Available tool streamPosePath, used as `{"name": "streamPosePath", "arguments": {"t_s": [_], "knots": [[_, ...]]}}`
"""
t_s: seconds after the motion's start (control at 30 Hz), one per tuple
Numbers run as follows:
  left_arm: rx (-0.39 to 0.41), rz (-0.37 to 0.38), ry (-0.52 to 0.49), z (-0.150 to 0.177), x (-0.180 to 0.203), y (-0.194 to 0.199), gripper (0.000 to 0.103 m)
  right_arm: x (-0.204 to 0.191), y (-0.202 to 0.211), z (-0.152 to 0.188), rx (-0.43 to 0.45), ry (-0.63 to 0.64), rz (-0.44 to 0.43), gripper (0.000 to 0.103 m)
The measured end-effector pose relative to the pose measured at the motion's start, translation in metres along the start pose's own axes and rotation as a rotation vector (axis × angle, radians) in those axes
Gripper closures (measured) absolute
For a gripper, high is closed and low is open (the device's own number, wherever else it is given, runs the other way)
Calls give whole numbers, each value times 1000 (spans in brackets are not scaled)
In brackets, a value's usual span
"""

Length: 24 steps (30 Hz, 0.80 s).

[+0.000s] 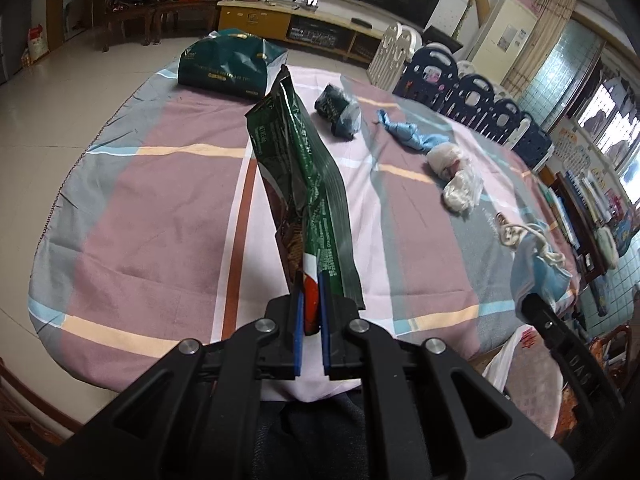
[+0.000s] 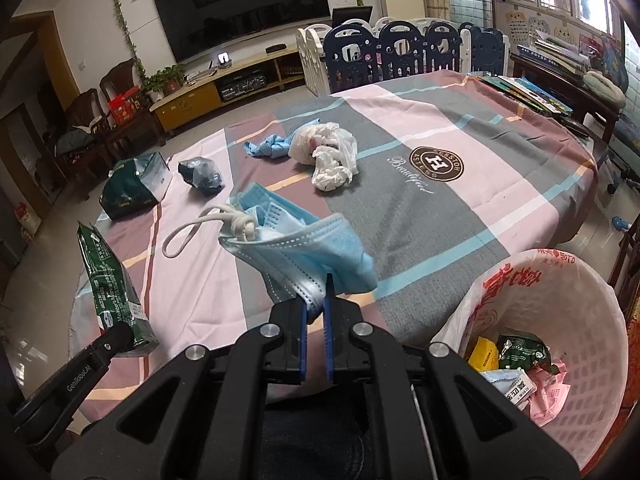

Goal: Collect trash
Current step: 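Carry the mask and green bag over the basket and open both tools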

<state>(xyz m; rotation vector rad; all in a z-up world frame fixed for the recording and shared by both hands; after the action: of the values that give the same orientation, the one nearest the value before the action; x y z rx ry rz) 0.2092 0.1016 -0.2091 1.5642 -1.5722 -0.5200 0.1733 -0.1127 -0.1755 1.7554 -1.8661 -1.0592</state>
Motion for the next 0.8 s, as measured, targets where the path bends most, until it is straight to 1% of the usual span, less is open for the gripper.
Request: {"name": "streamPosePath", "arguments": {"t_s": [0.1, 0.2, 0.23, 0.27, 0.33, 0.43, 0.5, 0.53, 0.57, 0.6, 0.63, 0.67, 0.7, 0.73, 0.77, 0.8], "knots": [[58, 55, 9, -2, -1, 11, 95, 12, 20, -11, 31, 1, -25, 96], [161, 94, -14, -2, 6, 32, 95, 34, 44, -17, 63, 9, -33, 96], [185, 114, -23, -1, 10, 40, 95, 44, 50, -17, 67, 5, -31, 96], [192, 157, -25, 0, 17, 47, 95, 58, 56, -16, 66, -1, -25, 96], [176, 202, -38, 6, 34, 54, 95, 87, 64, -12, 51, -16, -10, 96], [145, 246, -151, 24, 77, 66, 95, 137, 70, 4, 4, -52, 29, 96], [101, 318, -229, 41, 111, 72, 95, 173, 70, 21, -49, -92, 56, 96], [77, 346, -259, 48, 124, 73, 95, 184, 69, 29, -73, -105, 60, 96], [35, 380, -312, 59, 144, 71, 95, 196, 66, 38, -110, -115, 59, 95], [9, 396, -354, 68, 158, 70, 95, 204, 63, 47, -144, -117, 53, 95], [-10, 403, -392, 77, 171, 67, 95, 209, 60, 53, -176, -114, 47, 91], [-38, 415, -439, 87, 185, 64, 95, 211, 57, 60, -216, -96, 38, 80], [-73, 435, -483, 97, 199, 61, 95, 213, 56, 64, -235, -79, 35, 73], [-100, 454, -512, 106, 208, 59, 95, 214, 59, 65, -224, -71, 39, 58], [-134, 480, -547, 115, 218, 56, 95, 220, 67, 62, -175, -80, 61, 41], [-166, 503, -580, 124, 228, 54, 95, 228, 77, 57, -120, -103, 85, 35]]}}
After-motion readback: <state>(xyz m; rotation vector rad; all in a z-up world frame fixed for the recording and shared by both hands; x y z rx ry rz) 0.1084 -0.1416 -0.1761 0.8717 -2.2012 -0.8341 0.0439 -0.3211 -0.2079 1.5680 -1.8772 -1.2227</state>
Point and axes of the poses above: each gripper's, at about its wrist camera, not at the fingertips, and y roughly against the way its jaws point, x to its right, z to its underside, the point moved 3 cm from there along -y, roughly the way its jaws point, and after that the axes turned 1 degree about -z, right-handed, at the moved point
